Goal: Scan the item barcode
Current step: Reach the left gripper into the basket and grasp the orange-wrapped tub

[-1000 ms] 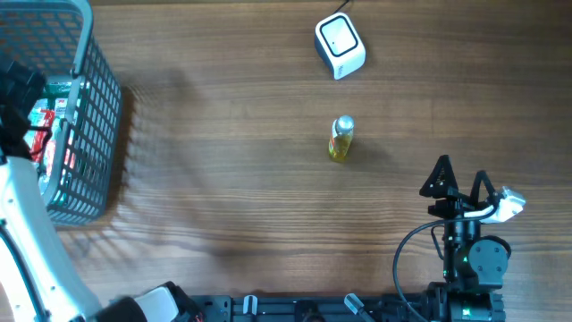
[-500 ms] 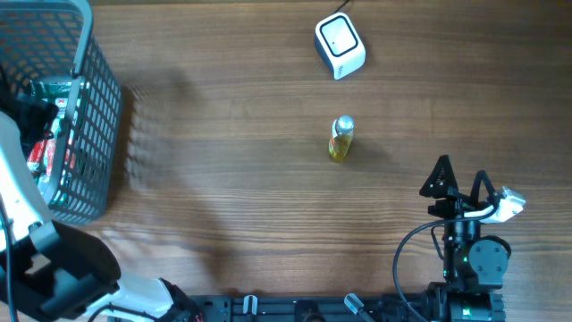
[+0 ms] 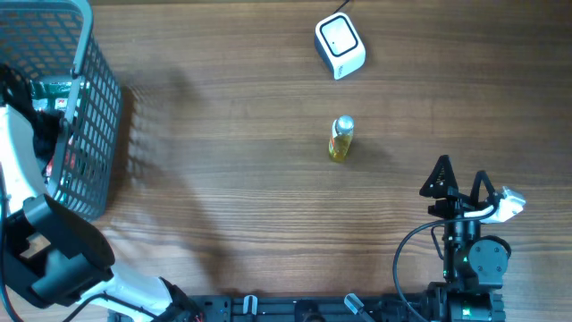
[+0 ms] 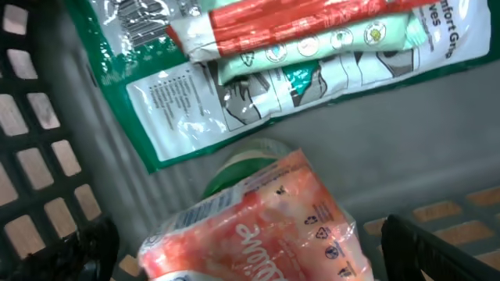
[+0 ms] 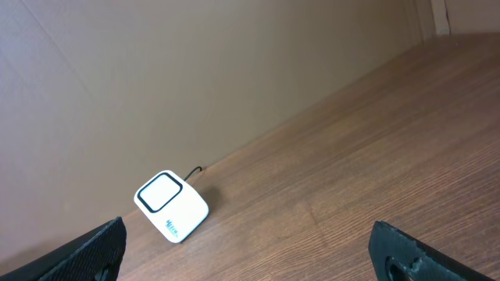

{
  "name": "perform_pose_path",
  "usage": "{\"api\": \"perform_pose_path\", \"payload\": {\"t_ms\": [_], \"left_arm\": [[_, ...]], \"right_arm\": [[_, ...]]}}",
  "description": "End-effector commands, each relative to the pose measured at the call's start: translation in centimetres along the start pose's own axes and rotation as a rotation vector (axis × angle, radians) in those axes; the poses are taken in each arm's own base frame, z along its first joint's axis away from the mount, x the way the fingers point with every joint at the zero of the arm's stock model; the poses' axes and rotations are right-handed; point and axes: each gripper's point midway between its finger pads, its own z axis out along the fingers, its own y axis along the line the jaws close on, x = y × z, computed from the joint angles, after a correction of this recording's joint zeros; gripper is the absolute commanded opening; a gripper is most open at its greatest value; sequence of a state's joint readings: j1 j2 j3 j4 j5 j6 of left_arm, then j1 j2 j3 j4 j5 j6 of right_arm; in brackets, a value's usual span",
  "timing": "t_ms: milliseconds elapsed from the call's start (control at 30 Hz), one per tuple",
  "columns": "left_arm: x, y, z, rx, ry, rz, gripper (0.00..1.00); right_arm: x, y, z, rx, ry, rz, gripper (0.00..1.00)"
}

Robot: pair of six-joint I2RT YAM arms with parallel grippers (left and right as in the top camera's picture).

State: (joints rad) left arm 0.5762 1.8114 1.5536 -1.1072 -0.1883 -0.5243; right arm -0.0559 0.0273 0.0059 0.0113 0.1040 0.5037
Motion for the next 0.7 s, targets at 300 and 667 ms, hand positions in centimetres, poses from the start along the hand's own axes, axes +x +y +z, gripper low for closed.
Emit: {"api": "perform_pose_path", "payload": {"t_ms": [300, 667], "left_arm": [[1.6, 0.1, 3.0, 0.001, 0.036, 0.047, 1.00], [1.9, -0.2, 3.4, 0.022, 0.043, 0.045, 0.79]], "right_arm": [[0.1, 0.2, 0.0, -0.012, 0.005, -0.003, 1.00], [0.1, 0.2, 0.0, -0.012, 0.005, -0.004, 1.00]]}}
